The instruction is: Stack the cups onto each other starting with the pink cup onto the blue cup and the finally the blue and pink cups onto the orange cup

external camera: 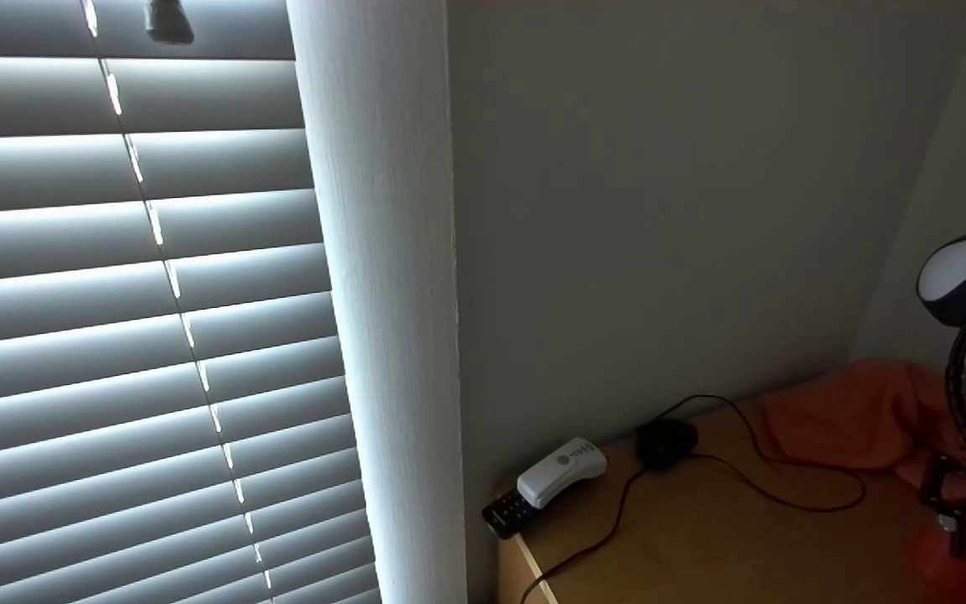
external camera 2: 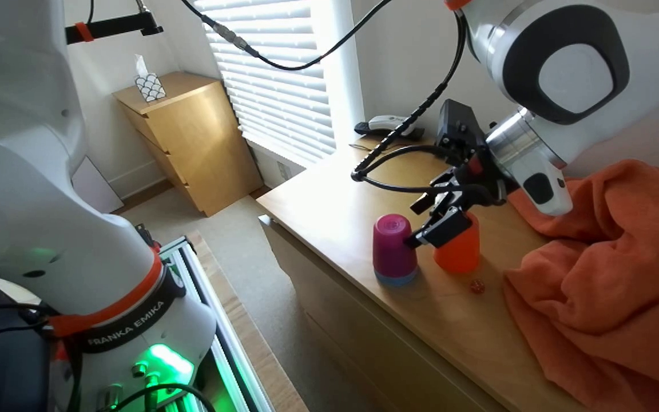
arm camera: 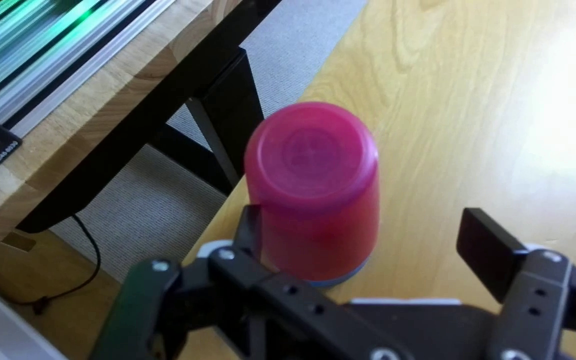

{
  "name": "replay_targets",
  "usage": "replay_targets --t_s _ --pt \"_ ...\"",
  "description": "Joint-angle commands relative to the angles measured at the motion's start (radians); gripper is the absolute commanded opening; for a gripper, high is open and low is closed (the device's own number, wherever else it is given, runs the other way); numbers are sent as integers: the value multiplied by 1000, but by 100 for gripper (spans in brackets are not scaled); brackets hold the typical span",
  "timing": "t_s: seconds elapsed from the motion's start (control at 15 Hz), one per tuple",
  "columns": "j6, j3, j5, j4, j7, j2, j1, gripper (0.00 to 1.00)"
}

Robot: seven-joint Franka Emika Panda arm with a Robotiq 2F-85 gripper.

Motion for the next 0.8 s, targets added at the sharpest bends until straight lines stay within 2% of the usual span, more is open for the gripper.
replay_targets --t_s 0.0,0.27,0.73 --pt "19 2 -44 -17 31 -1 21 100" --pt "-1 3 -70 -21 46 -4 31 100" --pt "-15 25 -133 -32 -84 -16 24 100"
